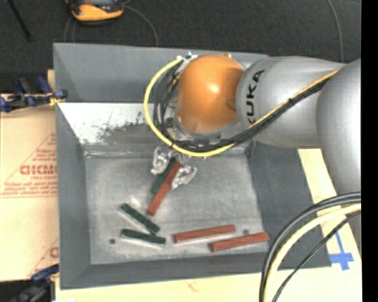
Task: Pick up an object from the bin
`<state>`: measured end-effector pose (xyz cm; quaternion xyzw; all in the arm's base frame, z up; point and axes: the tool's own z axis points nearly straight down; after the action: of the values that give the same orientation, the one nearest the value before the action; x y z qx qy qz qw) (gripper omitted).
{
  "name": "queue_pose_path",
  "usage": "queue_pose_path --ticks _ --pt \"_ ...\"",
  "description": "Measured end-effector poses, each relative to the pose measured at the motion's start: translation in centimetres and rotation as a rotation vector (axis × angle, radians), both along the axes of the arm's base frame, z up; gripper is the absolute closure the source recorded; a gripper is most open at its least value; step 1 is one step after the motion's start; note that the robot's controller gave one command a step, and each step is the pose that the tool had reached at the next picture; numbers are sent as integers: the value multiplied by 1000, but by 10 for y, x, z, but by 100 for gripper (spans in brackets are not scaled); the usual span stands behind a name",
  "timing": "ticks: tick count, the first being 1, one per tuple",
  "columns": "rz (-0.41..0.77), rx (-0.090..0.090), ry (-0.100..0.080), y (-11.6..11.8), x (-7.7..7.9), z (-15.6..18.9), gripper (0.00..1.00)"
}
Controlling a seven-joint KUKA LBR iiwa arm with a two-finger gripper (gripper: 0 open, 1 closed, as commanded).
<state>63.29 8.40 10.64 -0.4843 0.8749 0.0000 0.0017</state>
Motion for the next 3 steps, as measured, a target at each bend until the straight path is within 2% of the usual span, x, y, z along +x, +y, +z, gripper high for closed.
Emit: queue_pose_path --ticks 1,3 --pt "-1 0 -4 0 1 6 100" --pt "-5 -1 -1 -1 1 23 100"
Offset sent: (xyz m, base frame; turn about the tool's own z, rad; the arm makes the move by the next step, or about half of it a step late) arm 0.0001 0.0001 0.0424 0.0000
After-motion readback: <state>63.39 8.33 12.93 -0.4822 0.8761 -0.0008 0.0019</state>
